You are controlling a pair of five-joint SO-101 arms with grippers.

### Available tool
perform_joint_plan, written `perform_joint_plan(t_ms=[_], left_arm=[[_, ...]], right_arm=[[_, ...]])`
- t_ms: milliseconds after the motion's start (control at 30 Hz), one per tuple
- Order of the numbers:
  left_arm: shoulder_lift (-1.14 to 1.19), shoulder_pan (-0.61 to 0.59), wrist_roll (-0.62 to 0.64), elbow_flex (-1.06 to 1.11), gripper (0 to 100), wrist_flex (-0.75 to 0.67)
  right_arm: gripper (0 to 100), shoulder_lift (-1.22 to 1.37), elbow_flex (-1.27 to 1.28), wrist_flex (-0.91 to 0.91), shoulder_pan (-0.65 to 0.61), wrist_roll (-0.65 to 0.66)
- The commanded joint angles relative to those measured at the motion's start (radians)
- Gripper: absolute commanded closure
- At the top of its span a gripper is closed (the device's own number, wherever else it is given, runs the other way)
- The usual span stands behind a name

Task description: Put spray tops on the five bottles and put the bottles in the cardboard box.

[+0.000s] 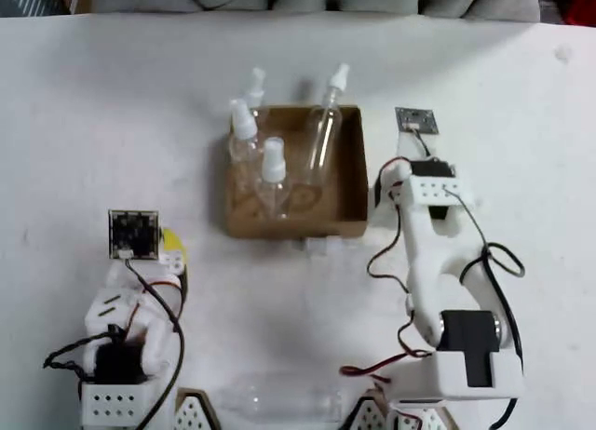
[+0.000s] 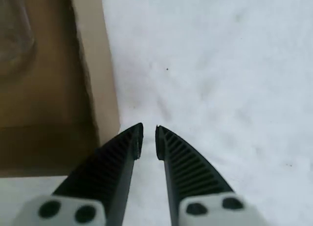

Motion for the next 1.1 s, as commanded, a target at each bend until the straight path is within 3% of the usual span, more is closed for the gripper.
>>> perform_joint_plan(t_ms=[0,1067], left_arm=[[-0.013,-0.010,-0.011,-0.002,98,-0.029],[-0.013,-0.010,-0.011,-0.002,98,-0.029]], right_arm=[[98.3,-0.045,0.006,-0.028,-0.053,-0.018],[98.3,-0.047,0.057,0.031,-0.309,-0.028]])
